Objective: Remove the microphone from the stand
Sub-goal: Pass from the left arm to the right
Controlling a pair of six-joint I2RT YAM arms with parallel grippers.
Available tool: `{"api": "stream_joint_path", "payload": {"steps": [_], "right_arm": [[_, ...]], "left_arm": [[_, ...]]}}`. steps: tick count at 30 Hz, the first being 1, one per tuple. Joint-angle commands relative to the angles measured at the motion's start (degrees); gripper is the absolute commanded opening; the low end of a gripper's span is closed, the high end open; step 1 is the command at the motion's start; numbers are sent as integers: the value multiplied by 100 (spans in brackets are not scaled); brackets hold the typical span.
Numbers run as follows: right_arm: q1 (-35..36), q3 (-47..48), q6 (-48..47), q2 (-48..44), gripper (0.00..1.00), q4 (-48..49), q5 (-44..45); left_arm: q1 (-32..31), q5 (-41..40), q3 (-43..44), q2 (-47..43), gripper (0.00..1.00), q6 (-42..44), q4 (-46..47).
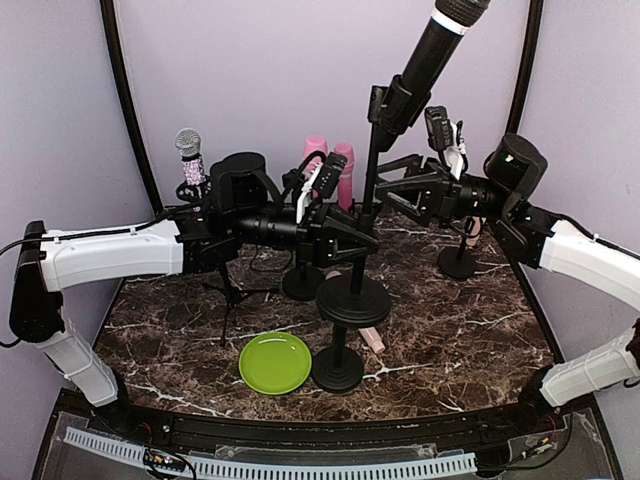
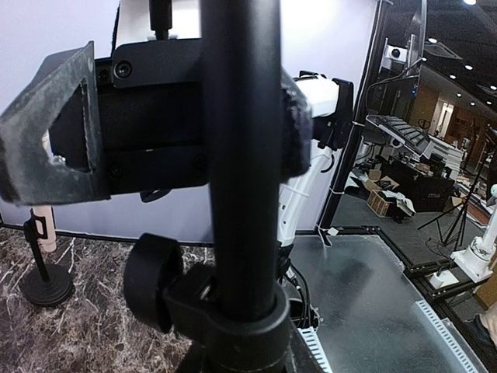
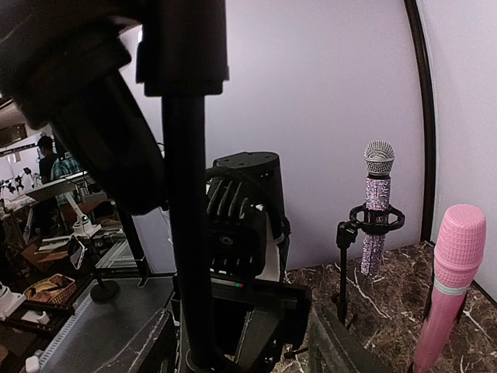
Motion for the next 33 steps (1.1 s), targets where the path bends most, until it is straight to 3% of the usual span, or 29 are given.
{"api": "stream_joint_path", "payload": {"steps": [1, 9, 12, 17, 20, 21, 24, 26, 30, 33], "right_arm": [[93, 188, 90, -22, 55, 61, -379], [287, 376, 159, 171, 43, 76, -623], [315, 372, 287, 196, 31, 277, -647], [325, 367, 446, 152, 1, 438, -420], [319, 407, 268, 65, 0, 101, 167], [324, 431, 179, 26, 0, -56, 410], [323, 528, -92, -108, 0, -570, 1127], [325, 573, -142, -203, 0, -740, 1524], [328, 765, -169, -317, 0, -1071, 2157], [329, 928, -264, -362, 0, -1304, 2487]], "left_arm": [[16, 252, 239, -83, 0, -125, 655], [10, 262, 287, -10, 0, -135, 642], [17, 250, 295, -14, 0, -136, 639], [18, 114, 271, -42, 0, -78, 558], [25, -189, 269, -135, 2, 188, 314], [26, -431, 269, -163, 7, 259, 146], [27, -972, 265, -279, 39, 594, -149], [27, -1186, 261, -326, 55, 741, -307], [-5, -1503, 252, -320, 72, 939, -481], [-70, -1845, 290, -275, 78, 1153, -612]]}}
